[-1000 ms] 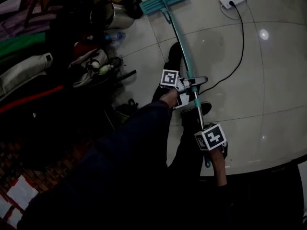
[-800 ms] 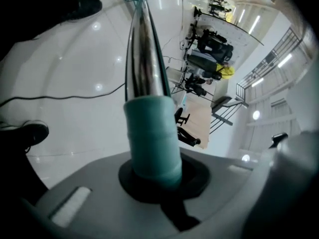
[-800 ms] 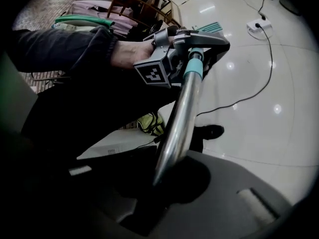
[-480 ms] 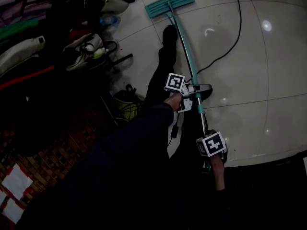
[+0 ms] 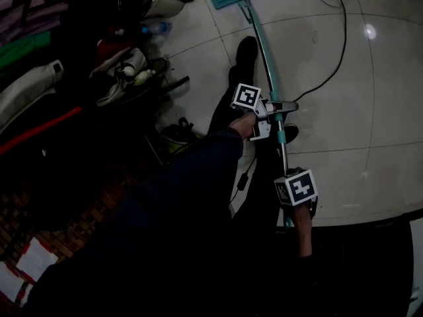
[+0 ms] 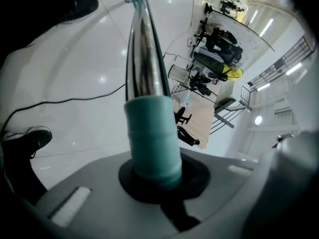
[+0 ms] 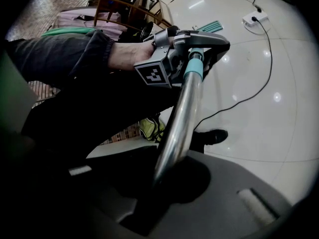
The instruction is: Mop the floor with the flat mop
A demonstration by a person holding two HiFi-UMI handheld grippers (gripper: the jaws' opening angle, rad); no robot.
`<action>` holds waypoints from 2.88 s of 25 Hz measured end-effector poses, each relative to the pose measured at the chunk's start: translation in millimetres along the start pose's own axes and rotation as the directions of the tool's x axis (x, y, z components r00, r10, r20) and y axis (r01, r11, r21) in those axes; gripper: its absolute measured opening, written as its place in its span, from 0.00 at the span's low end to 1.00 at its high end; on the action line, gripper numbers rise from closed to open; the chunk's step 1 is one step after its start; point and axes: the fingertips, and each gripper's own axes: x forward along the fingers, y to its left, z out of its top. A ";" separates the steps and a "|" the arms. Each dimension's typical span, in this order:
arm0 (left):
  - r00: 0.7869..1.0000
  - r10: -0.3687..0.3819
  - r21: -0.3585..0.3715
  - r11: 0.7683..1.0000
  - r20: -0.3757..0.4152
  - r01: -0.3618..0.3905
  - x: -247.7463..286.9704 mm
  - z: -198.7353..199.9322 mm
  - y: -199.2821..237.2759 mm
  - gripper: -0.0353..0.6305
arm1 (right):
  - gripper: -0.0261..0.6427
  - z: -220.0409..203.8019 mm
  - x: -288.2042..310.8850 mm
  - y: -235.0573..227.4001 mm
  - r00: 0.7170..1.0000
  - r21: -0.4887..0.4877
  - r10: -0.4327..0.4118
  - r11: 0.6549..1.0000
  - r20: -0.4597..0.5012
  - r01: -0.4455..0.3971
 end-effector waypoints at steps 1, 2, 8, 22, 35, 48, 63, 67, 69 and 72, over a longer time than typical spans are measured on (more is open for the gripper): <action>1.000 0.000 0.002 1.000 -0.011 0.000 -2.7 15.0 -10.1 0.06 | 0.14 18.2 -4.6 2.3 1.000 0.004 -0.002 1.000 0.004 0.002; 1.000 0.000 0.003 1.000 -0.021 0.000 -6.1 30.7 -20.8 0.06 | 0.14 36.9 -9.0 3.8 1.000 0.006 -0.008 1.000 0.007 0.008; 1.000 -0.016 0.012 1.000 -0.007 0.016 -27.5 151.2 -93.3 0.06 | 0.14 172.3 -42.4 14.5 0.999 0.026 0.019 0.999 0.032 -0.020; 0.999 0.044 0.088 0.995 0.023 -0.046 -53.0 356.1 -183.8 0.07 | 0.13 392.0 -83.2 7.7 0.991 0.007 0.077 0.997 0.106 -0.079; 0.998 0.035 0.175 0.984 0.047 -0.043 -55.4 301.6 -195.8 0.07 | 0.14 339.6 -82.8 32.5 0.979 -0.057 0.116 0.993 0.167 -0.107; 0.991 -0.092 0.140 0.987 0.094 0.078 -36.3 33.0 -122.9 0.06 | 0.16 61.3 -38.6 60.8 0.987 -0.125 0.103 0.988 0.127 -0.087; 0.999 0.031 0.094 0.995 -0.021 -0.029 -33.5 -64.7 -60.2 0.06 | 0.15 -29.9 2.8 72.3 0.972 -0.077 0.157 0.986 0.176 -0.145; 0.999 0.039 0.109 0.993 -0.034 -0.035 -33.4 -59.8 -66.8 0.06 | 0.15 -21.3 0.1 75.4 0.967 -0.072 0.159 0.986 0.201 -0.147; 0.999 0.039 0.115 0.993 -0.034 -0.035 -31.8 -55.0 -70.4 0.06 | 0.15 -16.2 -2.5 74.7 0.966 -0.074 0.158 0.987 0.206 -0.146; 0.999 0.031 0.116 0.993 -0.028 -0.027 -29.6 -49.0 -76.9 0.06 | 0.15 -9.9 -7.4 74.2 0.966 -0.075 0.157 0.987 0.207 -0.144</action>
